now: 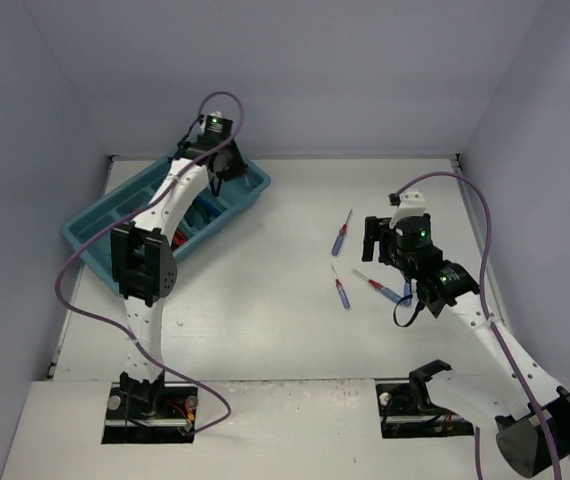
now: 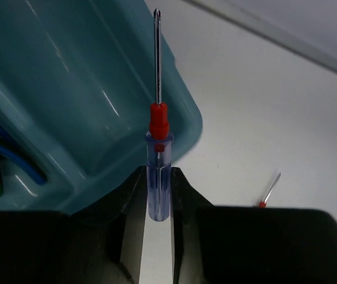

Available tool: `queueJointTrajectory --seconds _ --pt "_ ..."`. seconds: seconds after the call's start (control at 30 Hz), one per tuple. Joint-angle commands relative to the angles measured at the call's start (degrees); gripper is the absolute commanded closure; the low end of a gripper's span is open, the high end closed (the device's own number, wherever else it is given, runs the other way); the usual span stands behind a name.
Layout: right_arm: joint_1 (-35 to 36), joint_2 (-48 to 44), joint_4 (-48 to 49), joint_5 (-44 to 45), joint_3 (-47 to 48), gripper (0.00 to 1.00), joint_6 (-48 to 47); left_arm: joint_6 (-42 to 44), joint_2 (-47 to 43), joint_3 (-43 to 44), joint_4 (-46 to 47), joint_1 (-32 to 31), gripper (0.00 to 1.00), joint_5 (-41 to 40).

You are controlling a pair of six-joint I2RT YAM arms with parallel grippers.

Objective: Sort the tools into containers

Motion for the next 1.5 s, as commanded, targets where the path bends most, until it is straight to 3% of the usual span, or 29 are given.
queueJointTrajectory --seconds 0.0,0.17,0.3,0.37,0.6,0.8,1.0,1.17,1.47 --pt "-0.37 0.64 2.31 0.73 0.55 0.21 1.03 -8.59 7.28 5.53 3.04 2.23 0.83 1.25" --pt "-0.37 0.26 2.21 0.46 -0.34 0.21 0.98 -10.70 9.71 7.34 6.58 4.01 0.59 1.24" --pt "-0.46 -0.32 2.14 0.96 -0.71 0.20 0.59 -8.48 5.71 6.80 7.37 2.34 0.41 0.08" --pt "-0.46 -0.45 2.03 1.93 -0.90 0.20 0.26 -6.95 0.38 2.32 7.96 0.72 0.37 -0.42" --pt "-1.04 -3.04 1.70 9.08 -1.27 0.20 2.05 -7.43 -12.33 -15.13 9.28 -11.44 0.37 -1.58" --pt "-1.17 -6.90 1.53 12.34 -0.98 0.20 4.24 -12.05 -13.80 -24.65 9.65 -23.49 0.37 -2.35" --pt "-1.24 -11.14 0.77 13.09 -0.04 0.20 4.38 -13.11 -7.31 -19.43 7.22 -32.92 0.37 -3.56" --pt "-1.25 -13.38 -0.46 12.39 0.04 0.19 4.51 -15.38 -3.06 -17.35 5.24 -35.15 0.39 -3.81" --pt "-1.25 -15.82 -2.23 10.62 -0.71 0.19 4.92 -15.42 4.08 -12.51 1.09 -36.69 0.54 -7.12"
